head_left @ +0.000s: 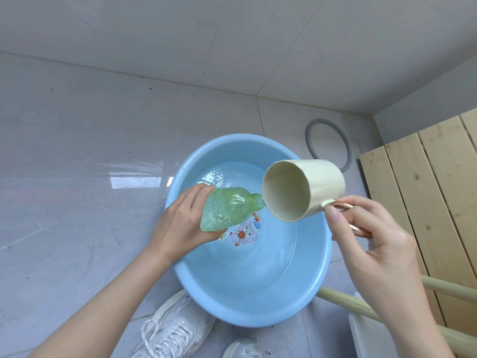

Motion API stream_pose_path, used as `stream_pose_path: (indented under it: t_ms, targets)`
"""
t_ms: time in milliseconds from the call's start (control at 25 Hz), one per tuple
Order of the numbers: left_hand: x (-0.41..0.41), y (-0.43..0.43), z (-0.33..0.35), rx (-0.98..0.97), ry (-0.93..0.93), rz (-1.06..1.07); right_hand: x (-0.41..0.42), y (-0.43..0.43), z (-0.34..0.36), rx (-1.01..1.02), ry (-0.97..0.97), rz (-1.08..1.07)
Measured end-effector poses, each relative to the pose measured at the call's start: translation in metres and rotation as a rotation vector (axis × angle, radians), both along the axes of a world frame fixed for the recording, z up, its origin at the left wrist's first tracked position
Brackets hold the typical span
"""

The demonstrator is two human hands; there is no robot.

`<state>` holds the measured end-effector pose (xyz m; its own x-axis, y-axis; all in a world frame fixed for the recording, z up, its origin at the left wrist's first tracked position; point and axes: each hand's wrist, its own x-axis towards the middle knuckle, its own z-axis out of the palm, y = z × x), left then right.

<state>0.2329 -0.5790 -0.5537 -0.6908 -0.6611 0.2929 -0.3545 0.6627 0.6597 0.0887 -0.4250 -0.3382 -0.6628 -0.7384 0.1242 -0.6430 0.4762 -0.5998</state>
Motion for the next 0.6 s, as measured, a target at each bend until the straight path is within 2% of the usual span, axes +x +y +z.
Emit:
stream_pose_path:
  t_ms: [600]
  targets:
    - [-0.0005,0.0002,-0.0006,-0.01,0.011,0.005,-0.0007,0.0003,-0.0033,0.004,0.06,0.033]
